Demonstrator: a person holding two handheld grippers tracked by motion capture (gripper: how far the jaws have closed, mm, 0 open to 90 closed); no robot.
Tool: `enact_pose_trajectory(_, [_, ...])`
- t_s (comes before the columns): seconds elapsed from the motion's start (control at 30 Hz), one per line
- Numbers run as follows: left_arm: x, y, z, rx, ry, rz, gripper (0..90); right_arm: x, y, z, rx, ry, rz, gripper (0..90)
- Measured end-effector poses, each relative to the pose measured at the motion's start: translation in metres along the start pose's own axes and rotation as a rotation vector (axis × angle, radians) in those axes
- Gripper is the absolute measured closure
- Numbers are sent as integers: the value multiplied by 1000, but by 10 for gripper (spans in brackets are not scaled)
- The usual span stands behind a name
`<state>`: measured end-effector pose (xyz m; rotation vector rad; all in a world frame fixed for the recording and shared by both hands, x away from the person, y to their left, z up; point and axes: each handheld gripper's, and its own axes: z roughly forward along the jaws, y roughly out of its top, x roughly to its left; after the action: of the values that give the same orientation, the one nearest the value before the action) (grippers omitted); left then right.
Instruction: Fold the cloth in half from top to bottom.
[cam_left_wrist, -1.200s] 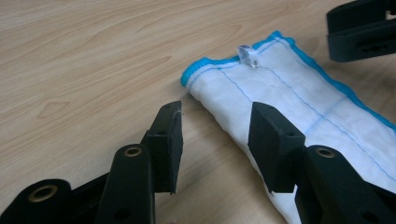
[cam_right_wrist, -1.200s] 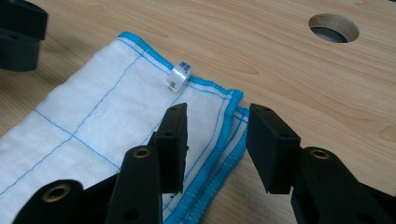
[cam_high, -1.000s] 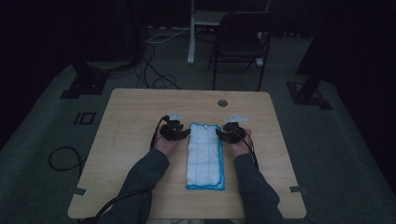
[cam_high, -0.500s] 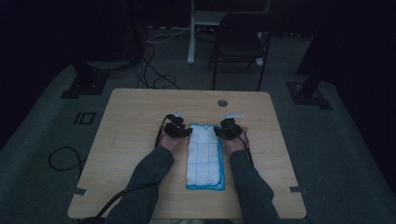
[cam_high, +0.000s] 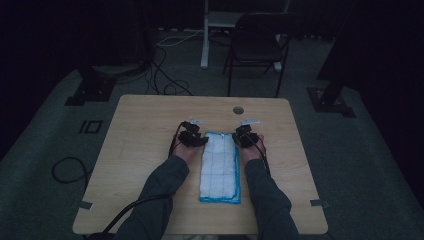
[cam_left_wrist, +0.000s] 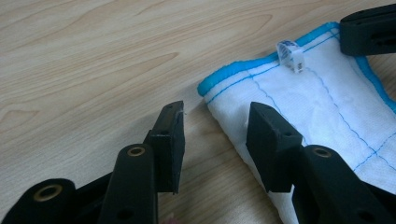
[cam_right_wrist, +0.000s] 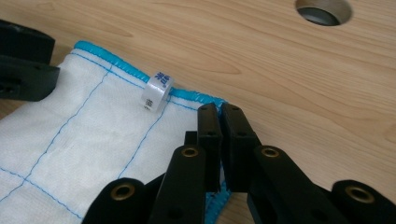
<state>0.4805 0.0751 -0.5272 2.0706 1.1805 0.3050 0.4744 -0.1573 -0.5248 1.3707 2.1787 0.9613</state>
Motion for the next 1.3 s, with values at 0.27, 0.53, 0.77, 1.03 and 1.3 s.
enact_pose_trajectory(0.27, [-5,4,4,-7,4,-12,560,-6,-5,1,43,-40,34,752])
enact_pose_trajectory(0.53, [-7,6,11,5,13,-33,548,-13,-8,4,56,-16,115,511])
enact_pose_trajectory(0.77, [-10,4,15,15,21,-32,539,-6,-6,6,69,-18,82,650])
enact_pose_trajectory(1.03, [-18,8,15,71,-1,-21,813,-4,-5,7,68,16,90,821])
enact_pose_trajectory(1.3, [-11,13,6,78,-2,8,867,-3,-3,5,40,41,106,846])
